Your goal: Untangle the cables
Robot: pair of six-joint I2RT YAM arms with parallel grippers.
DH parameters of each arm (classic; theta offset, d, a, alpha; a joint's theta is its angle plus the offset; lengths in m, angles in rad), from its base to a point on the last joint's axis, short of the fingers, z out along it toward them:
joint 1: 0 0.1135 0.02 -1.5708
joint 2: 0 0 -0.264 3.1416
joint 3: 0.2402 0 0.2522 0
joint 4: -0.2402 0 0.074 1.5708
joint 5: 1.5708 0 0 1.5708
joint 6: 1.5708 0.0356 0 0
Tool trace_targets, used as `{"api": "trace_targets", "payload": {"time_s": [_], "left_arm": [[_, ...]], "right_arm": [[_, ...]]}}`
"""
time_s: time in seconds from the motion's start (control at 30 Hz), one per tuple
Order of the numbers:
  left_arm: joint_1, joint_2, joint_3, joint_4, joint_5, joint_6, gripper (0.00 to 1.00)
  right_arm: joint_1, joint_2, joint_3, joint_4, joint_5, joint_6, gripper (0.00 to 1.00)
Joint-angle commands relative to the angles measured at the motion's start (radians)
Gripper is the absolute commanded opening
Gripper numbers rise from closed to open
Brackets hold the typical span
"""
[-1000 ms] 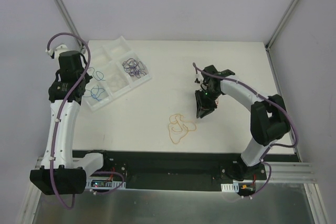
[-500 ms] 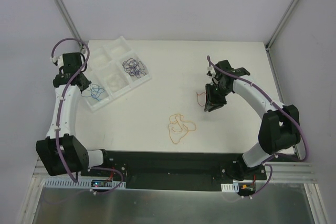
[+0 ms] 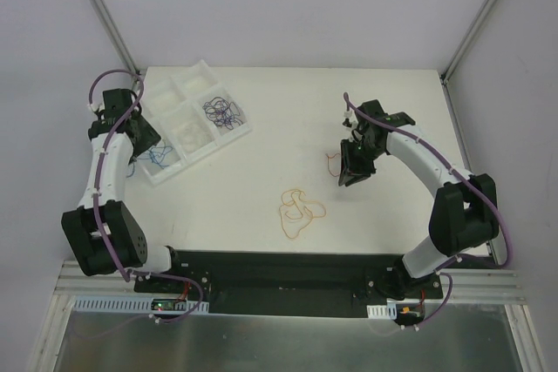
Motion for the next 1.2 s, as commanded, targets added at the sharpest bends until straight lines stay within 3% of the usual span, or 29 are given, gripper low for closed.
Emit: {"api": "trace_targets", "payload": {"time_s": [0.0, 0.1, 0.2, 0.3, 0.37, 0.6, 0.77, 0.87, 1.17], "left_arm": [[-0.005, -0.081, 0.030, 0.008, 0.145, -0.034, 0.64], [-0.083, -0.127, -0.009, 0.014, 0.192, -0.026, 0.63], [-0.224, -0.177, -0.063, 0.020, 0.154, -0.024, 0.64], [-0.234, -0.227, -0.140, 0.031, 0.087, -0.078, 0.71], [-0.183, -0.239, -0.164, 0.031, 0.057, -0.119, 0.76], [0.119, -0.238, -0.125, 0.035, 0.084, -0.175, 0.77], [0.344, -0.110, -0.103, 0.072, 0.241, -0.241, 0.80], [0.406, -0.038, -0.102, 0.101, 0.304, -0.316, 0.77], [0.446, 0.045, -0.158, 0.225, 0.200, -0.523, 0.76]], "right_arm": [[-0.002, 0.009, -0.017, -0.009, -0.049, 0.009, 0.27], [0.004, 0.017, -0.034, 0.007, -0.078, 0.038, 0.27], [0.013, 0.026, -0.032, 0.008, -0.088, 0.036, 0.28], [0.022, 0.018, -0.028, 0.007, -0.088, 0.030, 0.28], [0.022, 0.012, -0.029, 0.002, -0.086, 0.027, 0.28], [0.022, 0.000, -0.037, -0.006, -0.089, 0.025, 0.28], [0.024, -0.002, -0.014, -0.039, -0.075, 0.018, 0.28], [0.025, 0.010, -0.002, -0.062, -0.077, 0.021, 0.28], [0.045, 0.026, 0.058, -0.105, -0.049, 0.033, 0.28]]}}
